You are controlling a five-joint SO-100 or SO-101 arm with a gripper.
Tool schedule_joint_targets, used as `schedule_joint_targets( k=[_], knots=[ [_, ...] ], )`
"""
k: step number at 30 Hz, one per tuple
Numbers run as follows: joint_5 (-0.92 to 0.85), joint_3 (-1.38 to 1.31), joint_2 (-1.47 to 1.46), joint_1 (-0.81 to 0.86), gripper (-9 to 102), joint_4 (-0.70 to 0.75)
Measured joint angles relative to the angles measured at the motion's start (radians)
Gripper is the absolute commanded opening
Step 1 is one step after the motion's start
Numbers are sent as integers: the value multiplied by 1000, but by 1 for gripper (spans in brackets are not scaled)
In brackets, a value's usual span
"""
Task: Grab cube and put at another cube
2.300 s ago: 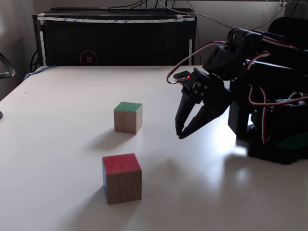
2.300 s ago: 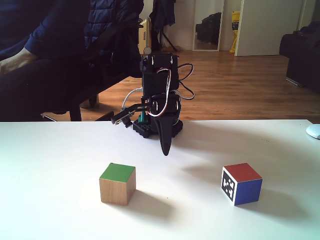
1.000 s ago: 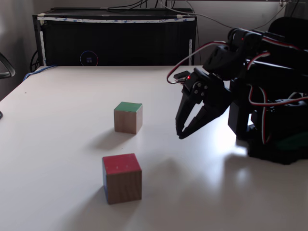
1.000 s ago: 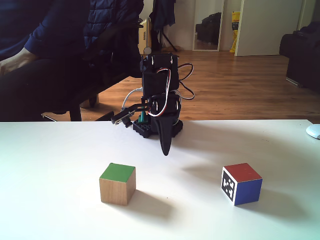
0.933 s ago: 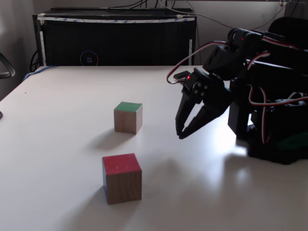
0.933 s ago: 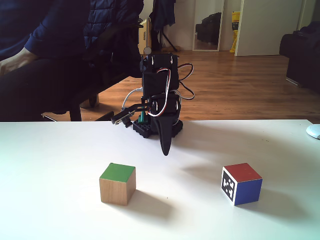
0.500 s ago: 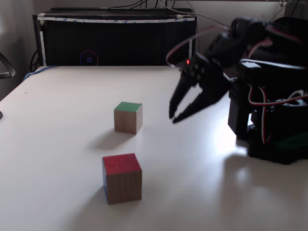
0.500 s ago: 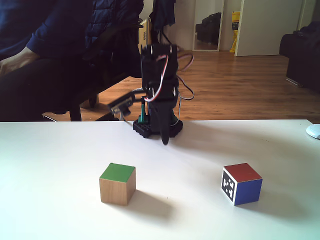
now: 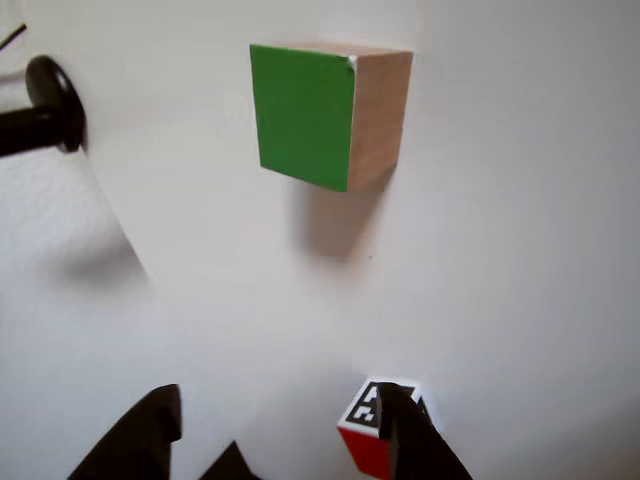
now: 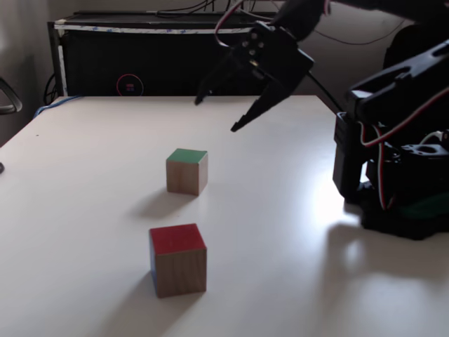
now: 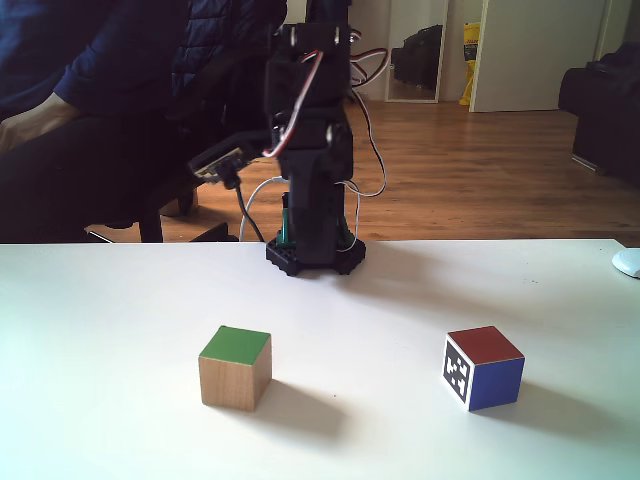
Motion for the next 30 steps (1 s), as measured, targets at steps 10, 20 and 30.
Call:
schedule_joint_targets(
  k=[10,20,30],
  knots=[
    [-29,-371,-453,32,35,172],
    [-40,-601,-792,55,41,255],
    [-74,-690,-945,132,45,250]
  ],
)
